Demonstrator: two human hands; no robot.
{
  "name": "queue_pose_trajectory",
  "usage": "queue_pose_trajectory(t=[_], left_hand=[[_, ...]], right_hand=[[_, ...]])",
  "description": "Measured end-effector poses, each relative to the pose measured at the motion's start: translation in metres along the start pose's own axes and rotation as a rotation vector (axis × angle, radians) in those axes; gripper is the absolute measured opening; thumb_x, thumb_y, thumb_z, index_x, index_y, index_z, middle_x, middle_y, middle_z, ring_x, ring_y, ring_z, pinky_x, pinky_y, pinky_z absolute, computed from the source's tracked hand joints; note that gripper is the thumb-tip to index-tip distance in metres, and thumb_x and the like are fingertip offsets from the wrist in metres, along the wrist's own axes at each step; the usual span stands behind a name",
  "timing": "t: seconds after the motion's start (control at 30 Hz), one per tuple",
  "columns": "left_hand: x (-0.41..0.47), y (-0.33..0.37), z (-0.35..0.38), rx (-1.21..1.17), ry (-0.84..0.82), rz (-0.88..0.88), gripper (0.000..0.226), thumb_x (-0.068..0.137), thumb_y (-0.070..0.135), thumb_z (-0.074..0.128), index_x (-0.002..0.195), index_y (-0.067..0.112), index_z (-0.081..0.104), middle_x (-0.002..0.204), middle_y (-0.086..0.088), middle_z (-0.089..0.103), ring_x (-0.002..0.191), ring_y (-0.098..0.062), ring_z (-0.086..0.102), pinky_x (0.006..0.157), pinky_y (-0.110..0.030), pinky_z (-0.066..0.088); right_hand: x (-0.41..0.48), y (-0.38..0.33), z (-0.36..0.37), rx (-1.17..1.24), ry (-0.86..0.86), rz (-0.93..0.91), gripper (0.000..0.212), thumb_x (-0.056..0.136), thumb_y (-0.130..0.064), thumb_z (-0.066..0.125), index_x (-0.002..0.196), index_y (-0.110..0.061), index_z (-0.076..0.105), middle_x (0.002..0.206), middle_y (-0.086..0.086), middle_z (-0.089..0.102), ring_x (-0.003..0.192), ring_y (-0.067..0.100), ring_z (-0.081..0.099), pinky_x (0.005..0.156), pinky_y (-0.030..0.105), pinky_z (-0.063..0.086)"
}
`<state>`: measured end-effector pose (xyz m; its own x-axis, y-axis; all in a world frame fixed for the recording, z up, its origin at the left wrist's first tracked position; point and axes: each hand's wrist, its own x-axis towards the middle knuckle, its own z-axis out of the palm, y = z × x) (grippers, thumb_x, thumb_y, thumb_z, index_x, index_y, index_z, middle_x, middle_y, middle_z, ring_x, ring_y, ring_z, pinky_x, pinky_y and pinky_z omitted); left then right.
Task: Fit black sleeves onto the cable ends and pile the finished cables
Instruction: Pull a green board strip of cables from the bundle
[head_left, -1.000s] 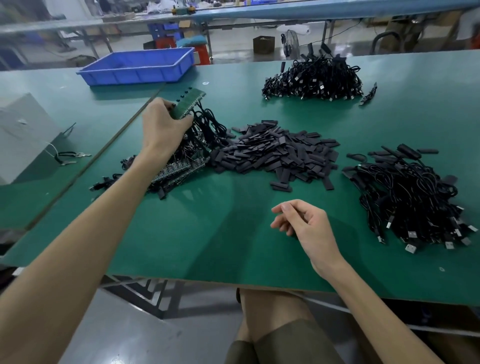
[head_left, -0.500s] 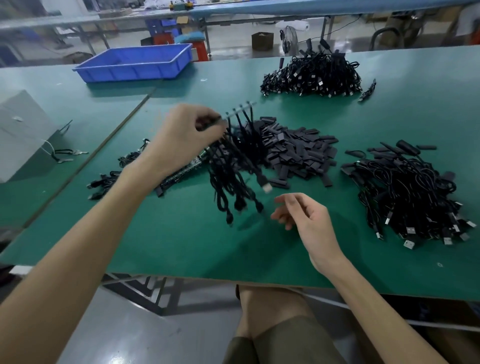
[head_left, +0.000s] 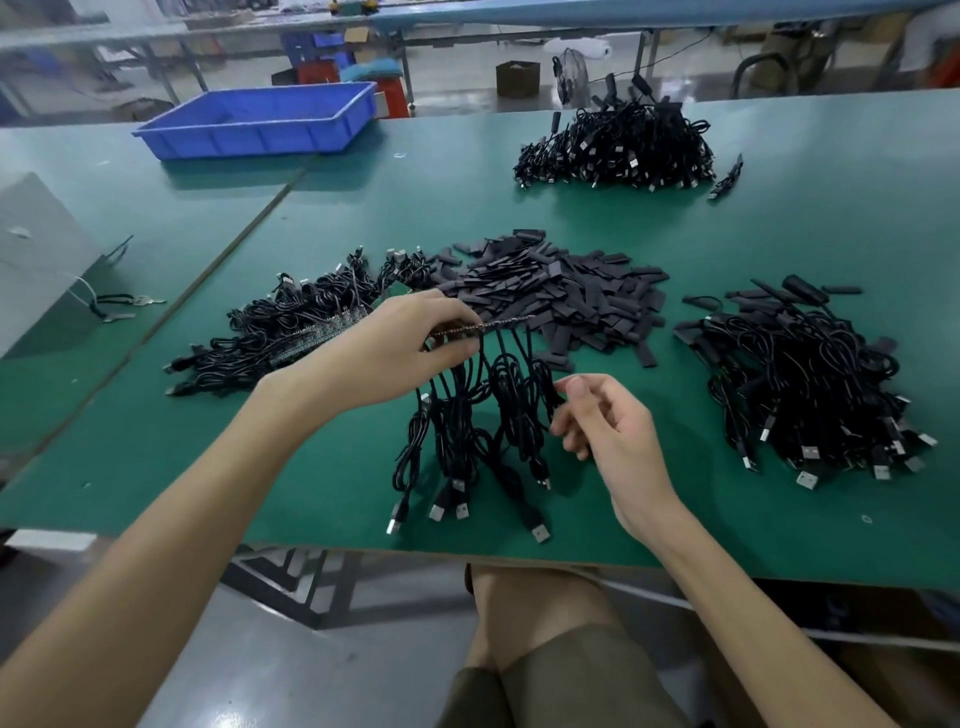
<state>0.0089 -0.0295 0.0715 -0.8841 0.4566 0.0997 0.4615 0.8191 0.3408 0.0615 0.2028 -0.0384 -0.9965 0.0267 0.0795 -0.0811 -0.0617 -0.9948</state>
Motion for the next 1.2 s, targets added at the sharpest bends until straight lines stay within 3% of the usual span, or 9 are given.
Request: queue_pose_trajectory(t=[0.13, 0.23, 0.33, 0.5, 0.7, 0.8, 0.9, 1.1, 1.2], left_hand=[[-0.002, 0.008, 0.011, 0.093, 0.041, -0.020, 0.047, 0.103, 0.043, 0.049, 0.149, 0.035, 0.044, 0.119, 0.002, 0.050, 0.109, -0.016, 0.051, 0.098, -0.035, 0.044], [-0.002, 0.012, 0.011, 0.077, -0.070, -0.015, 0.063, 0.099, 0.061, 0.038, 0.156, 0.037, 0.032, 0.122, 0.004, 0.044, 0.115, -0.015, 0.045, 0.103, -0.038, 0.041], [0.000, 0.017, 0.007, 0.061, -0.094, -0.019, 0.074, 0.089, 0.077, 0.026, 0.152, 0.041, 0.039, 0.125, 0.012, 0.048, 0.114, -0.014, 0.054, 0.097, -0.039, 0.046], [0.001, 0.029, 0.013, 0.182, 0.047, 0.068, 0.049, 0.099, 0.062, 0.038, 0.134, 0.035, 0.059, 0.122, 0.011, 0.060, 0.105, -0.016, 0.063, 0.089, -0.042, 0.054], [0.006, 0.031, 0.014, 0.006, 0.033, 0.065, 0.041, 0.097, 0.059, 0.050, 0.131, 0.040, 0.062, 0.123, 0.015, 0.064, 0.116, -0.008, 0.057, 0.103, -0.039, 0.048], [0.006, 0.035, 0.016, 0.028, 0.040, 0.078, 0.037, 0.098, 0.061, 0.048, 0.120, 0.037, 0.065, 0.117, 0.016, 0.063, 0.107, -0.008, 0.060, 0.093, -0.043, 0.053], [0.007, 0.038, 0.019, 0.055, 0.059, 0.084, 0.033, 0.100, 0.055, 0.048, 0.116, 0.033, 0.067, 0.110, 0.015, 0.056, 0.097, -0.013, 0.061, 0.083, -0.045, 0.053], [0.014, 0.049, 0.026, 0.163, 0.066, 0.139, 0.023, 0.101, 0.046, 0.052, 0.106, 0.025, 0.059, 0.099, 0.011, 0.063, 0.088, -0.015, 0.061, 0.067, -0.034, 0.049], [0.017, 0.050, 0.027, 0.104, 0.031, 0.141, 0.025, 0.100, 0.047, 0.055, 0.097, 0.022, 0.059, 0.091, 0.010, 0.057, 0.087, -0.016, 0.057, 0.071, -0.039, 0.048]], right_hand=[[-0.001, 0.001, -0.001, -0.014, -0.022, -0.003, 0.038, 0.096, -0.048, 0.057, 0.102, -0.013, 0.071, 0.070, 0.003, 0.070, 0.058, 0.011, 0.055, 0.051, 0.018, 0.041], [-0.001, 0.001, 0.000, -0.040, -0.051, 0.004, 0.039, 0.097, -0.048, 0.056, 0.097, -0.015, 0.075, 0.067, 0.006, 0.071, 0.054, 0.011, 0.056, 0.048, 0.017, 0.039], [-0.001, 0.002, 0.001, -0.052, -0.058, 0.019, 0.040, 0.096, -0.051, 0.056, 0.092, -0.017, 0.077, 0.067, 0.006, 0.071, 0.054, 0.012, 0.057, 0.046, 0.019, 0.039], [-0.002, 0.001, 0.003, -0.038, -0.086, -0.012, 0.041, 0.099, -0.047, 0.056, 0.089, -0.013, 0.076, 0.070, 0.005, 0.072, 0.061, 0.013, 0.062, 0.053, 0.022, 0.045], [-0.002, 0.001, 0.002, -0.036, -0.092, -0.018, 0.039, 0.099, -0.048, 0.056, 0.081, -0.019, 0.074, 0.069, 0.003, 0.071, 0.062, 0.013, 0.062, 0.055, 0.021, 0.045], [-0.002, 0.000, 0.002, -0.024, -0.100, -0.018, 0.033, 0.099, -0.048, 0.056, 0.079, -0.030, 0.076, 0.069, 0.002, 0.071, 0.062, 0.012, 0.062, 0.055, 0.020, 0.045], [-0.003, 0.000, 0.002, -0.005, -0.088, -0.029, 0.032, 0.098, -0.050, 0.058, 0.096, -0.024, 0.076, 0.073, 0.000, 0.071, 0.065, 0.010, 0.061, 0.056, 0.020, 0.045], [-0.001, -0.002, -0.001, 0.061, -0.029, -0.065, 0.017, 0.096, -0.051, 0.065, 0.108, -0.040, 0.071, 0.092, -0.007, 0.070, 0.075, 0.008, 0.061, 0.059, 0.022, 0.048], [0.000, -0.002, -0.003, 0.021, 0.017, -0.105, 0.011, 0.097, -0.044, 0.066, 0.107, -0.042, 0.070, 0.097, -0.010, 0.070, 0.079, 0.008, 0.062, 0.062, 0.025, 0.051]])
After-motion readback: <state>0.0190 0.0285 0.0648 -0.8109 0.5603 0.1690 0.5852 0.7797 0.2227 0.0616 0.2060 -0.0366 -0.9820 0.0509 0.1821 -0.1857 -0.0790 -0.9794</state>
